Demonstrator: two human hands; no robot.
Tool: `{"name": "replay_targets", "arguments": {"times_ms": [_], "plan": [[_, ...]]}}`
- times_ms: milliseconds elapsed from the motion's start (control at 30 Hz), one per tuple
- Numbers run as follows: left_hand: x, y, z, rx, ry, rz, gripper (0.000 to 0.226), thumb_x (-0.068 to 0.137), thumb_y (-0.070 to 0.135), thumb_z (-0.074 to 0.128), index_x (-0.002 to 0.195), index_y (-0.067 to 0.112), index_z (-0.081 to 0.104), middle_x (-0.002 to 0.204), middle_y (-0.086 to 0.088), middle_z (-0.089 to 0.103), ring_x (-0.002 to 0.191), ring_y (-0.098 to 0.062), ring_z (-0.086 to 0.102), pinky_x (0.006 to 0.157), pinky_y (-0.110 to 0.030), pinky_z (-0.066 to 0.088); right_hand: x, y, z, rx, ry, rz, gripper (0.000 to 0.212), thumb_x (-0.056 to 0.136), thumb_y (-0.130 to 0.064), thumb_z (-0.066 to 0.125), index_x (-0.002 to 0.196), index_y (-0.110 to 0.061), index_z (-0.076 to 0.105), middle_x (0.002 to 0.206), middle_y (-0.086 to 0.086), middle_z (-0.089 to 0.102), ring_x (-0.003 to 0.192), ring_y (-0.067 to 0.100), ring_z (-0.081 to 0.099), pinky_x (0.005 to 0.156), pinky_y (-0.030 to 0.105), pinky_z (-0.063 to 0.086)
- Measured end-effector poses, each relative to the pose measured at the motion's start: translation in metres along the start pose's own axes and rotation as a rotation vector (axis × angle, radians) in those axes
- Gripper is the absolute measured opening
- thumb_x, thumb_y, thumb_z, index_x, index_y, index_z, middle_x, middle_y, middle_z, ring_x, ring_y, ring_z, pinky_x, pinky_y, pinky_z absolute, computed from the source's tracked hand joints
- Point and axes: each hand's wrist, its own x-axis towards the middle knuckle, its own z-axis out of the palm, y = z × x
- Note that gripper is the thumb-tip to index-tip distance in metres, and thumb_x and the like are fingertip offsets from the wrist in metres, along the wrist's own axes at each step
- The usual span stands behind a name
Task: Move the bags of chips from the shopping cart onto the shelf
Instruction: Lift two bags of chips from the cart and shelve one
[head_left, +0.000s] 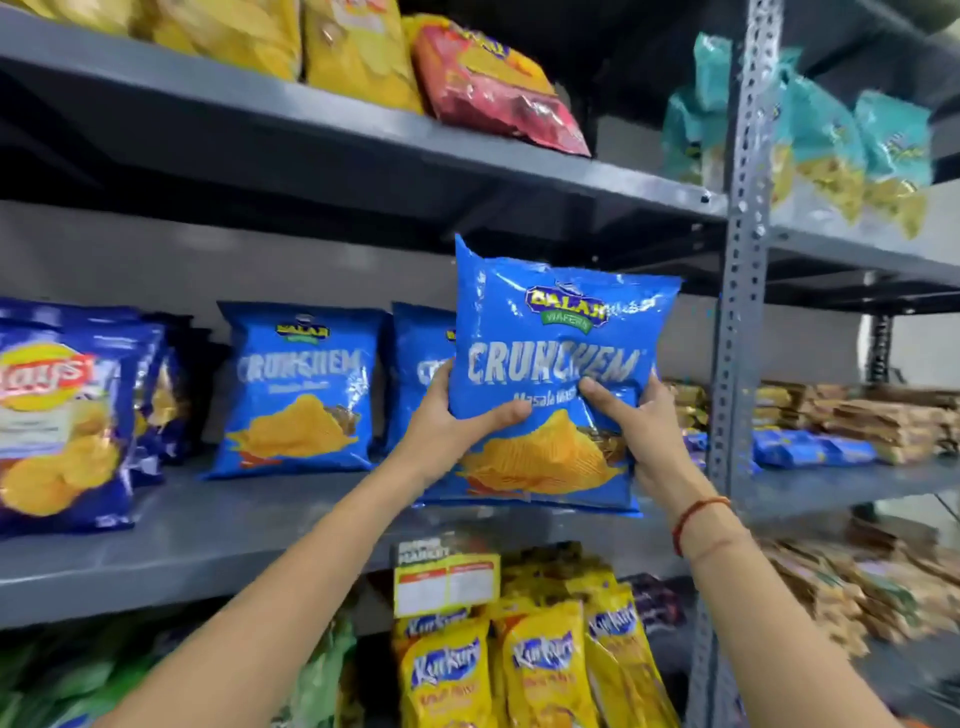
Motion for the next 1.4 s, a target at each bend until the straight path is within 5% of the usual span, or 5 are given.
{"name": "replay_targets", "arguments": {"times_ms": [500, 800, 967, 1100, 1400], "plan": [[0.037, -0.046, -0.051, 0.015, 0.232, -0.234, 0.066, 0.072, 0.025, 0.078, 0.129, 0.016, 0.044, 0.116, -0.003, 0.061, 0.085, -0.006, 0.06, 0.06, -0.014, 0.048, 0.055, 0.079, 0.061, -0.107, -0.143, 0.173, 0.03, 0.08, -0.015, 0.075, 0.107, -0.017, 0.059, 0.101, 0.0, 0.071, 0.083, 0.004, 0.07, 0.061, 0.014, 0.055], [0.042, -0.06, -0.047, 0.135, 0.293, -0.316, 0.079, 0.072, 0.038, 0.077, 0.136, 0.014, 0.037, 0.126, 0.0, 0.054, 0.096, -0.012, 0.053, 0.077, -0.023, 0.043, 0.062, 0.106, 0.061, -0.237, -0.108, 0.256, 0.11, 0.061, -0.062, 0.08, 0.147, -0.013, 0.033, 0.153, 0.007, 0.04, 0.14, 0.027, 0.04, 0.114, 0.049, 0.036], [0.039, -0.061, -0.044, 0.378, 0.418, -0.198, 0.094, 0.068, 0.047, 0.077, 0.142, 0.017, 0.027, 0.145, -0.006, 0.036, 0.128, -0.022, 0.04, 0.098, -0.034, 0.037, 0.051, 0.098, 0.061, -0.314, -0.013, 0.214, 0.078, 0.08, -0.046, 0.071, 0.143, -0.016, 0.035, 0.138, 0.014, 0.051, 0.119, 0.027, 0.052, 0.103, 0.043, 0.045], [0.021, -0.05, -0.028, 0.594, 0.566, 0.131, 0.064, 0.079, 0.035, 0.07, 0.133, 0.018, 0.04, 0.135, -0.006, 0.041, 0.126, -0.019, 0.037, 0.098, -0.028, 0.034, 0.033, 0.082, 0.049, -0.302, 0.102, 0.093, 0.059, 0.086, -0.042, 0.066, 0.134, -0.014, 0.045, 0.123, 0.01, 0.058, 0.103, 0.021, 0.057, 0.073, 0.021, 0.044], [-0.042, -0.062, 0.057, 0.563, 0.249, 0.474, 0.034, 0.084, 0.027, 0.054, 0.115, 0.012, 0.057, 0.117, -0.003, 0.056, 0.11, -0.015, 0.052, 0.094, -0.029, 0.043, -0.055, 0.065, -0.024, -0.292, 0.326, 0.0, 0.025, 0.085, -0.03, 0.07, 0.104, -0.019, 0.06, 0.089, -0.009, 0.066, 0.075, -0.01, 0.059, 0.066, 0.003, 0.042]]}}
